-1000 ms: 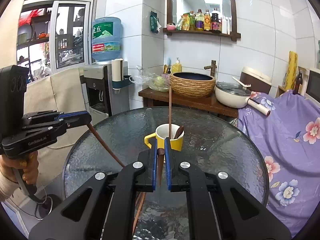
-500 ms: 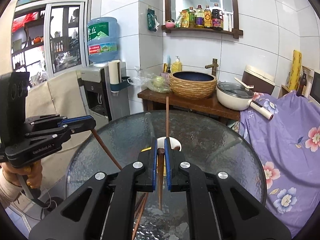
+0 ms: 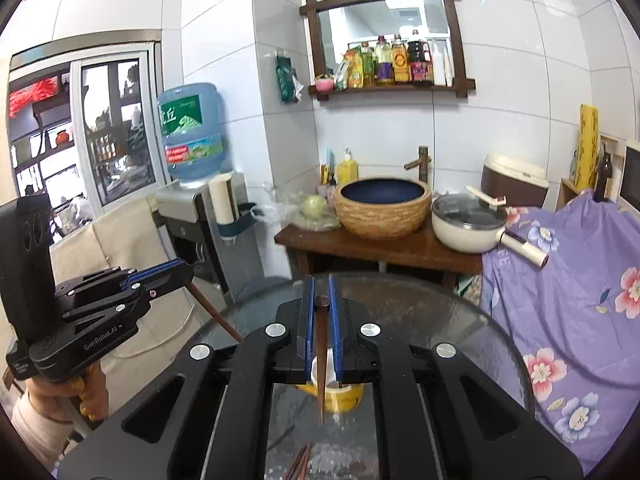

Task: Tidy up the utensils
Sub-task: 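Lower both chopsticks tip-first into the yellow mug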

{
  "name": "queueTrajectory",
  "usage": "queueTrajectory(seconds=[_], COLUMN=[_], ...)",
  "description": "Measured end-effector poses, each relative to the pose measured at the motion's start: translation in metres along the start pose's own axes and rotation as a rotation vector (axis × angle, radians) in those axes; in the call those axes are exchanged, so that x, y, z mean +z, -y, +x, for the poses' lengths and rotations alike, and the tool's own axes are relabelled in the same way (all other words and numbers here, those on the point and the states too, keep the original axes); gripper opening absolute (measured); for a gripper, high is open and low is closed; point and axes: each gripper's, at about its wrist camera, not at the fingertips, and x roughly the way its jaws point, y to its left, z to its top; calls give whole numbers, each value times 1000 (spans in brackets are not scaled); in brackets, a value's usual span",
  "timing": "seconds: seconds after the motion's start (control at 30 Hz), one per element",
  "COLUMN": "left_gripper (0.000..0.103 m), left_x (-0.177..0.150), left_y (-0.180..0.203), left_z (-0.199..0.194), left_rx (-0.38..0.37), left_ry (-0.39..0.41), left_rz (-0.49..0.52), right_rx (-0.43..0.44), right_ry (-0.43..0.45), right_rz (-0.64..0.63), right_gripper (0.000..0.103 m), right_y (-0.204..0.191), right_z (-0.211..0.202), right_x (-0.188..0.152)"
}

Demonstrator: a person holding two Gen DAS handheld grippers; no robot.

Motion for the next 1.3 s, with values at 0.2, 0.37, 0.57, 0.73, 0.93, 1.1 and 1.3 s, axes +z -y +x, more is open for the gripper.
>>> queueTrajectory(seconds=[0.2, 0.37, 0.57, 0.73, 0.93, 1.1, 1.3], left_gripper=[7, 7, 7, 7, 7, 7, 7], left_x=[7, 5, -3, -17, -34, -47, -50], left_y=[-5, -11, -18, -18, -24, -29, -26], left_z=[26, 50, 71, 82, 93, 98, 97], left_rx=[27, 34, 40, 44, 42, 43, 45], left_ry=[-3, -29, -39, -64, -95, -113, -100], left_rz=[-40, -85, -109, -98, -109, -115, -90], right_rx=[-18, -67, -89, -105, -111, -115, -106], right_ry=[22, 37, 25, -11, -45, -70, -85], right_rz=[40, 37, 95, 113, 124, 102, 103], right_gripper=[8, 8, 8, 8, 8, 8, 8], right_y=[3, 8, 28, 39, 46, 44, 44], right_z=[21, 43, 71, 92, 108, 118, 125], right_x=[18, 22, 10, -10, -33, -45, -57])
